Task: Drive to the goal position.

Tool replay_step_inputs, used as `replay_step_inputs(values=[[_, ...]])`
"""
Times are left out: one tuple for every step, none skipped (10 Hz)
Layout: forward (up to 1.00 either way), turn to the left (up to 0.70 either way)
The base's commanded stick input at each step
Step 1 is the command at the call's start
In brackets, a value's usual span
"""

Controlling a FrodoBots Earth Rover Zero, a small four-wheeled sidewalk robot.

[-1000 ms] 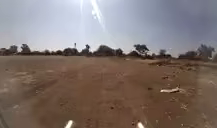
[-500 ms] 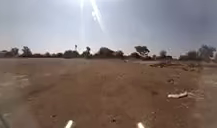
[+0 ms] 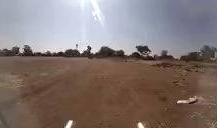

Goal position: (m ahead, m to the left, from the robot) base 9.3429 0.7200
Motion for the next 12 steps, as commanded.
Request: replay_step_inputs(values=[[0.50,0.00],[0.50,0.00],[0.50,0.00],[0.50,0.00],[0.50,0.00],[0.50,0.00],[0.50,0.00],[0.50,0.00],[0.50,0.00],[0.50,0.00],[0.50,0.00],[0.50,0.00]])
